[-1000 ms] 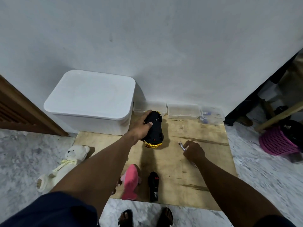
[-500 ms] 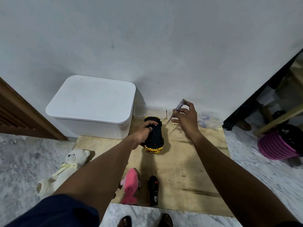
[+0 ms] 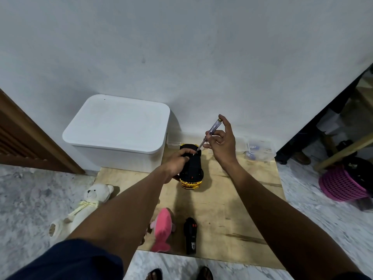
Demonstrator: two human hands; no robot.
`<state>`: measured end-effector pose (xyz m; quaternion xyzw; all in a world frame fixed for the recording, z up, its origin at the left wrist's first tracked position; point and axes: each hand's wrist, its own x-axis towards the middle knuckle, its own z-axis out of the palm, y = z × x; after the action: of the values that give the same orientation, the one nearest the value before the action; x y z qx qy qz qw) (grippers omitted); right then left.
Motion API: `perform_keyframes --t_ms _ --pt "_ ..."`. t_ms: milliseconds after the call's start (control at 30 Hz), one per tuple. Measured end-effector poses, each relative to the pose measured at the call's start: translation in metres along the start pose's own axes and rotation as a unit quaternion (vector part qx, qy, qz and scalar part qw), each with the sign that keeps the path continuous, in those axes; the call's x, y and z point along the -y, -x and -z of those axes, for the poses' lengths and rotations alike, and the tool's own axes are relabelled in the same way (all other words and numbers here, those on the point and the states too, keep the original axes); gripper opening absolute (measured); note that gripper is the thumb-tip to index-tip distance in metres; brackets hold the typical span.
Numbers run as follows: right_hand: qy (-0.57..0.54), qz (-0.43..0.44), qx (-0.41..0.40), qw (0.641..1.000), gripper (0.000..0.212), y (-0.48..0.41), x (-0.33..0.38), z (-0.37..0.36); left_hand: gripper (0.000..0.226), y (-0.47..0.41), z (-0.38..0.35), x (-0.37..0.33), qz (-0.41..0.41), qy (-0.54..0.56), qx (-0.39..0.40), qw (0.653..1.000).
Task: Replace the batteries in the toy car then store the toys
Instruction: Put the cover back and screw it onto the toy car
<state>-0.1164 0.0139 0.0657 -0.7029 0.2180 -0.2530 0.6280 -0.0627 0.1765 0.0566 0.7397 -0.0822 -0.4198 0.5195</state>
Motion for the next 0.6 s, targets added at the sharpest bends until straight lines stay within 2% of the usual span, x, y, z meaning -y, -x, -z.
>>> perform_keyframes --t_ms 600 --pt "0.065 0.055 0.013 0.996 0.074 0.0044 0.0055 -0.0055 0.039 0.0035 -0.0026 -0.0004 -0.015 0.003 -0.001 1.0"
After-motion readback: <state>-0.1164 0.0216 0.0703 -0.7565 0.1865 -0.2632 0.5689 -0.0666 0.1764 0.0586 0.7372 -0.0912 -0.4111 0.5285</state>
